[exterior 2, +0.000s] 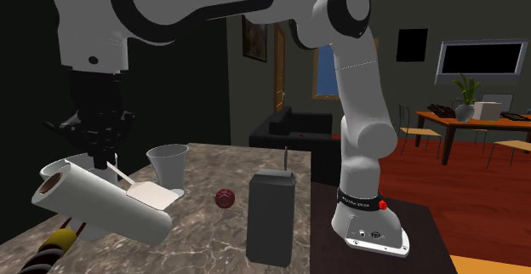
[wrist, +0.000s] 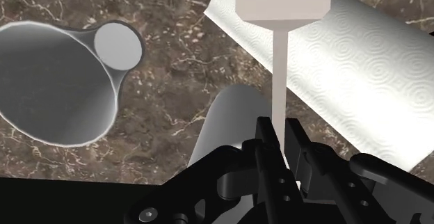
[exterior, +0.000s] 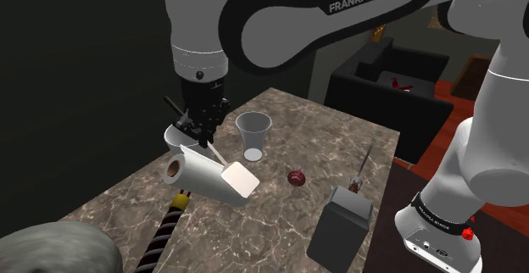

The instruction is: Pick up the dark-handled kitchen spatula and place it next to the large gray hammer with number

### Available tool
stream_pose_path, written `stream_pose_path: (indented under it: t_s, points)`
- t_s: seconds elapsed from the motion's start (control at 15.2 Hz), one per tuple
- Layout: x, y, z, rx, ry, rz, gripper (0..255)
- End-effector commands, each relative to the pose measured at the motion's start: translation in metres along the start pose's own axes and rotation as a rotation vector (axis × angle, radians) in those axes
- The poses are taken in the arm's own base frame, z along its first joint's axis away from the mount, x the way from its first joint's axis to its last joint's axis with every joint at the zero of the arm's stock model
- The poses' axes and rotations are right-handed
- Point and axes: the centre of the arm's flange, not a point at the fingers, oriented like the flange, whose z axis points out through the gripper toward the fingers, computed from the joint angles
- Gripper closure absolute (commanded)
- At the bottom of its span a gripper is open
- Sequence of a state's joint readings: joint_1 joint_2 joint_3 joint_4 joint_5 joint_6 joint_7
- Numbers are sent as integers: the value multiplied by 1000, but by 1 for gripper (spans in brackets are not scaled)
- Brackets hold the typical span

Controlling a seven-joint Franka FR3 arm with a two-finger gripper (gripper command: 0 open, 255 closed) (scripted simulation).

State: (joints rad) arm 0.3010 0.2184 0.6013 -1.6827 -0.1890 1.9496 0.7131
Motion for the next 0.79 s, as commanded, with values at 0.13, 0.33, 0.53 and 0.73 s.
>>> stream_pose_path:
  t_s: [0.13,0.33,0.53,0.73]
  points:
    - [0,4,44,-13,-38,4,255]
    - [-2,4,60,-13,-38,4,255]
    - [-4,4,76,-13,-38,4,255]
    - [-5,4,92,-13,-38,4,255]
